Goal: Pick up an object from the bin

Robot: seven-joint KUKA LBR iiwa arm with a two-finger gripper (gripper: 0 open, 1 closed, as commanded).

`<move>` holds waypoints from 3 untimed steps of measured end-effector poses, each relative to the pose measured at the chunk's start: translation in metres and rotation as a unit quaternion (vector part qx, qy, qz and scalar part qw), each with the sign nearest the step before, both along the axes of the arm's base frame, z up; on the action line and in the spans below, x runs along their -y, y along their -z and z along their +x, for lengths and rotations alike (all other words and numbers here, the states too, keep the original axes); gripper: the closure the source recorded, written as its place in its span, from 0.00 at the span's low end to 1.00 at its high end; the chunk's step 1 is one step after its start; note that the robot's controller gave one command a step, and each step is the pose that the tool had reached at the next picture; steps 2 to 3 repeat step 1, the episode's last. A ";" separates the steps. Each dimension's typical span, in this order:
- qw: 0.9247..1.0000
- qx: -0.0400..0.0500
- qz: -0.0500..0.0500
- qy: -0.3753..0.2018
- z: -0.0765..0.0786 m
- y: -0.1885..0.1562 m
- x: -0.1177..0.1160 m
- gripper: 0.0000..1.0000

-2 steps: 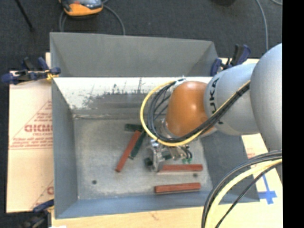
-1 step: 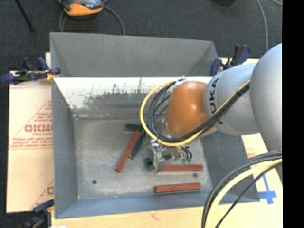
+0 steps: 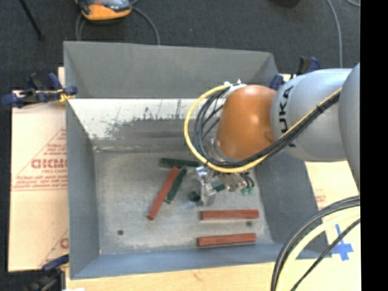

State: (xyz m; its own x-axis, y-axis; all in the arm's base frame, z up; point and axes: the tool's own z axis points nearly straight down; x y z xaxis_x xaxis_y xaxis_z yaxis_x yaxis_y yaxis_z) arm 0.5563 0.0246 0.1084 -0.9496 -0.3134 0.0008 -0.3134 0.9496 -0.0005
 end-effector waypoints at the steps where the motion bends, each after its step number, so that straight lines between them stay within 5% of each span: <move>1: 0.996 0.002 0.000 -0.089 -0.022 -0.123 0.072 1.00; 3: 0.996 0.002 0.000 -0.089 -0.022 -0.123 0.072 1.00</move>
Offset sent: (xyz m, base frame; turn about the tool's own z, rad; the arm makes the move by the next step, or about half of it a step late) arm 0.0000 0.0000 0.0000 0.0000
